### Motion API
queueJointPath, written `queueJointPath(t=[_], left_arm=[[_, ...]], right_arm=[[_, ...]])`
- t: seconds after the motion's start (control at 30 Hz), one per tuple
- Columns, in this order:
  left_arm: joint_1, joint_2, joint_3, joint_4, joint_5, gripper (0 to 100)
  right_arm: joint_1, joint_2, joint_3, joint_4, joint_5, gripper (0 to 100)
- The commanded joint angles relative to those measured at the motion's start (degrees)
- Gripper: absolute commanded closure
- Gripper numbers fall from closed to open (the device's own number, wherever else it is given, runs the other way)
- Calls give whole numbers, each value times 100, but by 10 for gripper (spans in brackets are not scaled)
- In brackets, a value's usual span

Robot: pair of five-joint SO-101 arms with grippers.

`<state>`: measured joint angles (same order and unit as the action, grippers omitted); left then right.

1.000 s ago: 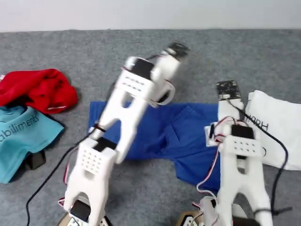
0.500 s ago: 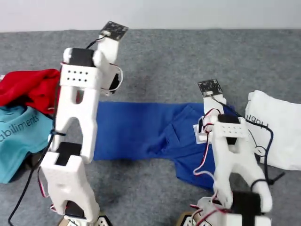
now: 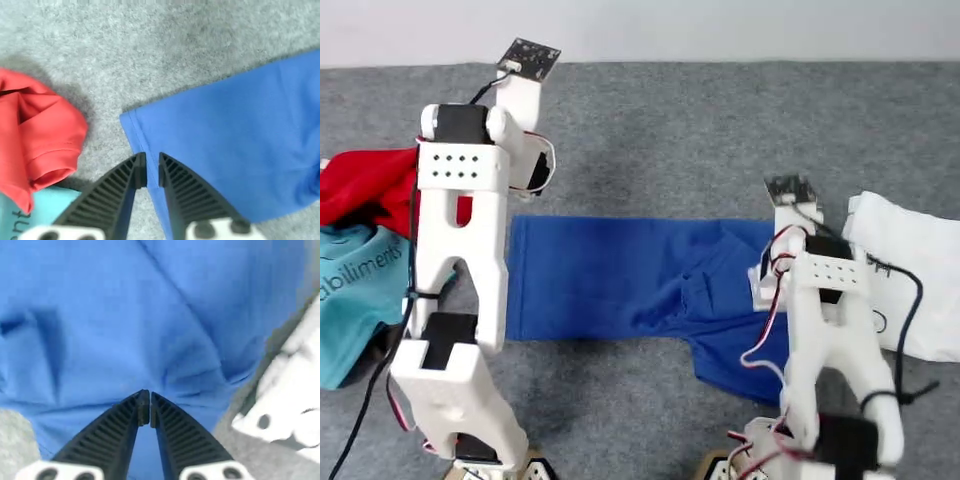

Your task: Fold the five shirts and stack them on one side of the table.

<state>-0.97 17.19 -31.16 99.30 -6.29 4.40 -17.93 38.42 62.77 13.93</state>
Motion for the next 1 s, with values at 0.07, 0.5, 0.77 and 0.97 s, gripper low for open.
queueJointPath(t=[0.07, 0.5, 0.77, 0.97], left_arm=[[-246, -387, -66, 123, 9, 949], [-862, -387, -66, 114, 0, 949], [-985, -360, -57, 114, 0, 949], [-1266, -413, -57, 132, 0, 949]], right_arm=[[-268, -365, -545, -418, -9, 985], [1218, 1789, -545, -1235, 642, 988], [523, 734, -563, -576, 343, 988], [101, -514, -554, 664, 97, 984]])
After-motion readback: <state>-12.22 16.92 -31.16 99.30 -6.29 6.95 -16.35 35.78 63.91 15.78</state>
